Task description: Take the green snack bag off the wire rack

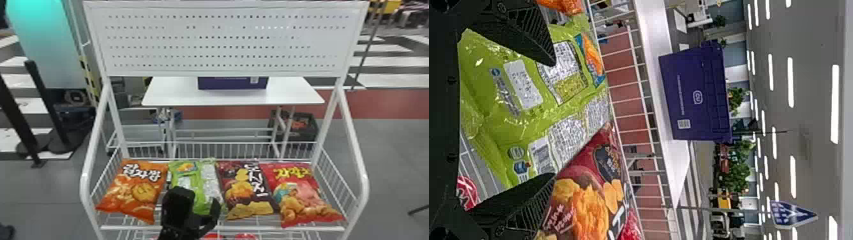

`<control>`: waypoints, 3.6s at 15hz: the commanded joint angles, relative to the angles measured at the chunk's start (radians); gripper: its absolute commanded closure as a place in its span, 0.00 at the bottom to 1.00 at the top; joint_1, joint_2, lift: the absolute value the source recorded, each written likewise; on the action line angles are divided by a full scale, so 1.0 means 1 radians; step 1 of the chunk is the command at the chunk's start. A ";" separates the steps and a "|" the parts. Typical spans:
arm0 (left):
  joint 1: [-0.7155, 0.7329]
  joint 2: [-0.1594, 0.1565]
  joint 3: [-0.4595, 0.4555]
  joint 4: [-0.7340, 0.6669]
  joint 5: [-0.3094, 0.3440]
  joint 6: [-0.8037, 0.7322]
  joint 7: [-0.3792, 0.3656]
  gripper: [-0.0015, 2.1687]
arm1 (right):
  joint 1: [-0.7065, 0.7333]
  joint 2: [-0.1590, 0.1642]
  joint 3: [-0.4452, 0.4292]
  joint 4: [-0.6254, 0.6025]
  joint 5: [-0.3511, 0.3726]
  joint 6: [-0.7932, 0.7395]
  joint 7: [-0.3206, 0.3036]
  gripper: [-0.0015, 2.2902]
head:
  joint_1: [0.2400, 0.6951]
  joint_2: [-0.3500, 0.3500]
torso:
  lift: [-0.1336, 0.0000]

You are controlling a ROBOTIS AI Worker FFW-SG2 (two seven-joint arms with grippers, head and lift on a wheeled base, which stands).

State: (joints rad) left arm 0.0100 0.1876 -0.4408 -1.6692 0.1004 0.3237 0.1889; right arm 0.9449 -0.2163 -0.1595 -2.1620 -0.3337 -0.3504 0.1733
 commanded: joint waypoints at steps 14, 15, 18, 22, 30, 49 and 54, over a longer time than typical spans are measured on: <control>0.064 0.049 0.042 -0.153 0.062 0.065 0.004 0.87 | 0.006 -0.008 -0.006 -0.001 -0.010 0.009 0.000 0.08 | 0.57 0.50 | 1.00; 0.105 0.078 0.054 -0.219 0.079 0.065 0.014 0.87 | 0.008 -0.008 -0.006 -0.001 -0.010 0.009 0.000 0.08 | 0.57 0.50 | 1.00; 0.280 0.153 0.134 -0.412 0.084 0.019 0.017 0.87 | 0.009 -0.008 -0.003 -0.004 -0.008 0.006 0.000 0.08 | 0.57 0.50 | 1.00; 0.587 0.179 0.294 -0.552 0.105 -0.278 -0.002 0.87 | 0.002 -0.006 0.005 -0.001 -0.002 0.006 -0.001 0.08 | 0.57 0.50 | 1.00; 0.918 0.181 0.479 -0.575 0.108 -0.677 -0.019 0.87 | -0.018 -0.021 0.009 0.024 -0.011 0.018 -0.009 0.08 | 0.57 0.50 | 1.00; 0.986 0.176 0.564 -0.526 0.165 -0.794 -0.057 0.87 | -0.037 -0.026 0.001 0.053 -0.022 0.018 -0.009 0.08 | 0.57 0.50 | 1.00; 0.987 0.176 0.567 -0.524 0.165 -0.797 -0.057 0.87 | -0.026 -0.026 -0.002 0.045 -0.022 0.018 -0.009 0.08 | 0.57 0.50 | 1.00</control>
State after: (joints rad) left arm 0.9971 0.3635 0.1254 -2.1940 0.2653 -0.4731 0.1319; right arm 0.9142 -0.2424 -0.1594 -2.1141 -0.3559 -0.3320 0.1641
